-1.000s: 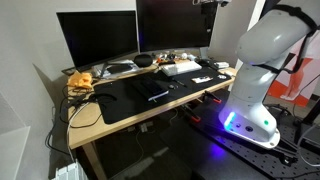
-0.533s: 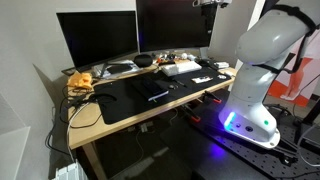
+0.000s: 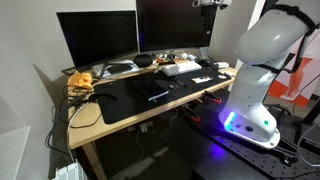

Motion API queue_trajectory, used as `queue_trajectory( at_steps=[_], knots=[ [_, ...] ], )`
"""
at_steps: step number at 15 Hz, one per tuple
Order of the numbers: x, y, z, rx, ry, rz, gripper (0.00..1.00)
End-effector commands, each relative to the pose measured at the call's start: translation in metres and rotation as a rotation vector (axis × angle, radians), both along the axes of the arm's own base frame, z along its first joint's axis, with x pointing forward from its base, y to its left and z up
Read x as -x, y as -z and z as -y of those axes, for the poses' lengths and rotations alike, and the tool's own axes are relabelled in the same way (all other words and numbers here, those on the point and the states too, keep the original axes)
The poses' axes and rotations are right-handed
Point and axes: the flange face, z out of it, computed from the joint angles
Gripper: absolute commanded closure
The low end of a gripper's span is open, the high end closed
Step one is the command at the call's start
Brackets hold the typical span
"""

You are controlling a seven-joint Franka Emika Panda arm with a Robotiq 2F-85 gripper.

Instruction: Move the white object near the mouse to the left

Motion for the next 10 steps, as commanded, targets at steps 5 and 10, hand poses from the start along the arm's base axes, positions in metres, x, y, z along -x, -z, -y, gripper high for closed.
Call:
queue_trajectory(
  at_steps=[5,10],
  knots=[
    [-0.016,0.018,0.057,-0.074,0.020,0.006,0.00],
    [-0.023,0.024,0.090,-0.056,-0.032,0.027,0.00]
  ],
)
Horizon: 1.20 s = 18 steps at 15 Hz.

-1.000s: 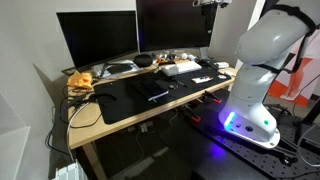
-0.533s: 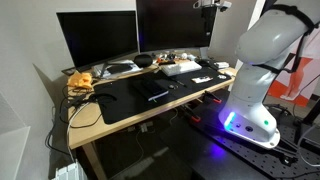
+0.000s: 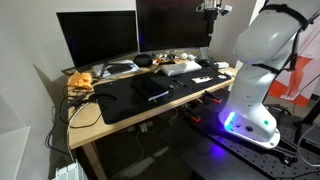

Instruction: Move the white object near the mouse to the left

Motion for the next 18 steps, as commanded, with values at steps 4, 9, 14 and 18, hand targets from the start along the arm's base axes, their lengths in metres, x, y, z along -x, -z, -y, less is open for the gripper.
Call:
queue_trajectory(
  at_steps=[4,9,14,18],
  knots=[
    [-0.013,0.011,0.049,0.039,-0.057,0.093,0.00],
    [-0.010,0.024,0.084,0.033,-0.021,0.127,0.00],
    [-0.004,0.034,0.111,0.028,0.075,0.115,0.00],
    [-0.001,0.038,0.109,0.026,0.057,0.101,0.00]
  ],
)
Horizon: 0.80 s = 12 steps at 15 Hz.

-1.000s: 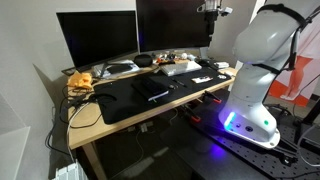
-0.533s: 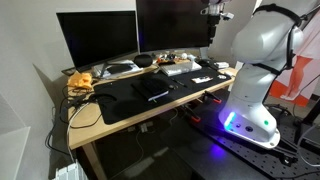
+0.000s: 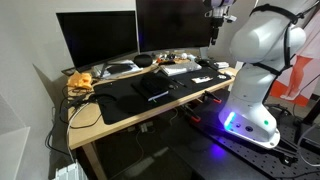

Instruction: Move the white object near the mouse to the left

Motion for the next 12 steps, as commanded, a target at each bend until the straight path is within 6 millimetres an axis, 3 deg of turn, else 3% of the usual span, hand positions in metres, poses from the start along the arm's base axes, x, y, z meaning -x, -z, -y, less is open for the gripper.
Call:
queue_trajectory(
  at_steps=[1,7,12],
  knots=[
    [-0.001,0.000,0.000,0.000,0.000,-0.001,0.00],
    [-0.003,0.000,0.002,0.003,-0.006,0.002,0.00],
    [-0.013,0.013,0.022,0.011,-0.002,-0.032,0.00]
  ],
)
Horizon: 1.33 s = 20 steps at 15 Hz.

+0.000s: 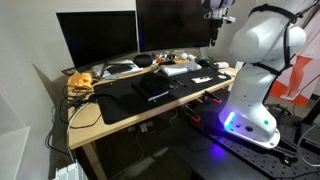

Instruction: Move the white object near the mouse to the left

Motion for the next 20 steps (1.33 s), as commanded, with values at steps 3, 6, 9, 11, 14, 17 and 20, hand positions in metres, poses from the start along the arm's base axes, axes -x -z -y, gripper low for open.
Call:
queue_trajectory(
  at_steps=[3,6,9,11,14,17,20],
  knots=[
    [-0.009,0.011,0.039,0.024,-0.001,-0.023,0.00],
    [-0.004,0.018,0.061,0.040,-0.015,-0.001,0.00],
    [0.003,0.026,0.082,0.051,-0.022,0.041,0.00],
    [0.009,0.032,0.093,0.043,-0.027,0.070,0.00],
    [0.017,0.040,0.107,0.023,-0.046,0.103,0.00],
    [0.024,0.046,0.118,0.015,-0.077,0.109,0.00],
    [0.029,0.057,0.128,0.017,-0.112,0.104,0.00]
  ],
)
